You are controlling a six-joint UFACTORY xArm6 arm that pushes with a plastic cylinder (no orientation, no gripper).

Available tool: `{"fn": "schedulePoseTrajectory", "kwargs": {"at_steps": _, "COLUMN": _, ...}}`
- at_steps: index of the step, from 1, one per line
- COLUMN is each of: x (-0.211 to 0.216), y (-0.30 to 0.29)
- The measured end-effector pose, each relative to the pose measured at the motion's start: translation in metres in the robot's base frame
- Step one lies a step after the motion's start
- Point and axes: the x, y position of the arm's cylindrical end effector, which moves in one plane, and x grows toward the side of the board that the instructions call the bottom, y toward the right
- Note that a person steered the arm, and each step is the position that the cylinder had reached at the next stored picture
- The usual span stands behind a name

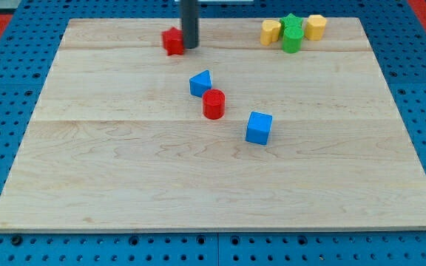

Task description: Place the cube right to the red circle

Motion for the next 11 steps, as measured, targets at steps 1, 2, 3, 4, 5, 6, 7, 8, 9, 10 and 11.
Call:
{"fn": "schedulePoseTrajectory", "kwargs": {"at_steps": 1, "x": 0.037, "y": 0.058}}
{"fn": "schedulePoseTrajectory", "kwargs": {"at_steps": 2, "x": 0.118, "y": 0.13}}
{"fn": "schedulePoseTrajectory", "kwargs": {"at_steps": 3, "x": 0.209, "y": 0.159}}
{"fn": "schedulePoseTrajectory", "kwargs": {"at_steps": 4, "x": 0.269, "y": 0.129}}
{"fn": "schedulePoseTrajectory", "kwargs": {"at_steps": 5, "x": 0.255, "y": 0.104}}
{"fn": "schedulePoseTrajectory", "kwargs": {"at_steps": 6, "x": 0.24, "y": 0.122}}
{"fn": "schedulePoseTrajectory", "kwargs": {"at_steps": 7, "x": 0.239, "y": 0.142}}
{"fn": "schedulePoseTrajectory", "kwargs": {"at_steps": 8, "x": 0.204, "y": 0.143}}
{"fn": "schedulePoseTrajectory", "kwargs": {"at_steps": 9, "x": 0.186, "y": 0.111}}
{"fn": "schedulePoseTrajectory", "kwargs": {"at_steps": 10, "x": 0.171, "y": 0.064}}
{"fn": "schedulePoseTrajectory", "kwargs": {"at_steps": 11, "x": 0.158, "y": 0.034}}
